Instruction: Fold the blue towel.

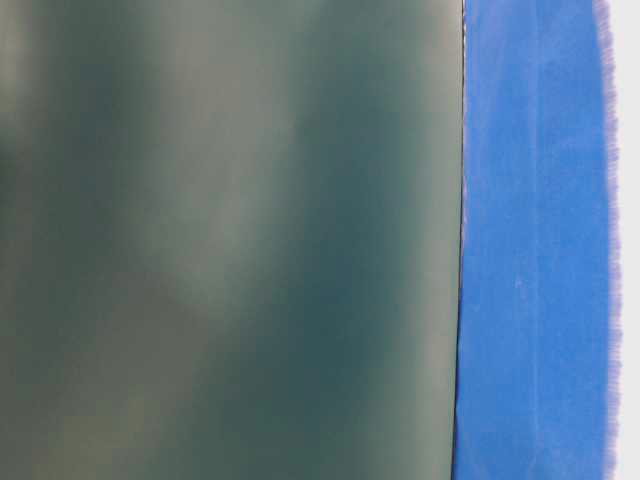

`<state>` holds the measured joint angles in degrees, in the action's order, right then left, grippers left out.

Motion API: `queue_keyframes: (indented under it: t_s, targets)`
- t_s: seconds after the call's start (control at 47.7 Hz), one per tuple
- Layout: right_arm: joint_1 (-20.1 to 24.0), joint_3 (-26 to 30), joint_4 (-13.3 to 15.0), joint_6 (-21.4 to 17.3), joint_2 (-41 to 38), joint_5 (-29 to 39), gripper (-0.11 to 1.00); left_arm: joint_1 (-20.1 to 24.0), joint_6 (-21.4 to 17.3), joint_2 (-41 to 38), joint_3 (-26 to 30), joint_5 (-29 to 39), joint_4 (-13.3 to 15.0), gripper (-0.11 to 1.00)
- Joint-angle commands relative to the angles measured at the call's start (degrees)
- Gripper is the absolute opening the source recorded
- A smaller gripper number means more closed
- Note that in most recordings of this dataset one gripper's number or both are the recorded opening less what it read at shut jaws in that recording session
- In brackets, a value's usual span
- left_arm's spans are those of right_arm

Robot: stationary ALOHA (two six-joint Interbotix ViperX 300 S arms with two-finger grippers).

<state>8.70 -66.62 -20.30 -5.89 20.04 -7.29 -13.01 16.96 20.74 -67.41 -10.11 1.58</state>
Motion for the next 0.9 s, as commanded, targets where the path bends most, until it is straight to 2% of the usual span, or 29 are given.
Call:
queue_keyframes:
  t_s: [0.0, 0.126, 0.503, 0.776, 0.818, 0.881]
  targets:
    - [1.85, 1.32, -1.14, -0.09, -0.53, -0.35, 0.06, -1.67, 0.09, -0.97, 1.76, -0.53, -0.09, 0.03]
    - [3.6, 2.46, -1.93, -0.09, -2.29, -0.7, 0.06, -2.46, 0.09, -2.46, 2.72, -0.44, 0.0, 0.03]
    - [4.31, 4.13, -1.93, -0.09, -4.83, -0.09, 0.06, -2.37, 0.35, -3.78, 2.72, 0.09, 0.18, 0.06]
    - [6.86, 4.22, -4.04, -0.79, -4.83, -0.18, 0.08, -2.37, 1.49, -3.43, 2.72, 2.55, 0.18, 0.58]
    - [6.86, 4.22, -4.04, -0.88, -4.83, -0.26, 0.16, -2.29, 1.32, -3.34, 2.72, 2.81, 0.18, 0.62]
    - [6.77, 4.13, -3.96, -0.79, -4.75, -0.44, 0.35, -1.85, 1.05, -3.08, 2.72, 2.81, 0.09, 0.65]
